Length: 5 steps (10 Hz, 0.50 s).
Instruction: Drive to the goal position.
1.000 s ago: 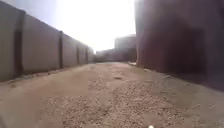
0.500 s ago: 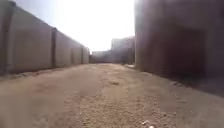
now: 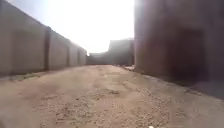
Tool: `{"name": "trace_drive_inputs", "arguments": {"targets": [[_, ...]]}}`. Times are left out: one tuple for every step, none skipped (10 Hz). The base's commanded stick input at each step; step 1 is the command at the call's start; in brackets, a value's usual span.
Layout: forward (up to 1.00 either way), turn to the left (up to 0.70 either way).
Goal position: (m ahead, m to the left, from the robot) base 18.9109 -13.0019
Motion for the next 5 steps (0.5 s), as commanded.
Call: {"name": "trace_drive_inputs", "arguments": {"targets": [[1.0, 0.0], [1.0, 0.0], [1.0, 0.0], [1.0, 0.0], [1.0, 0.0]]}}
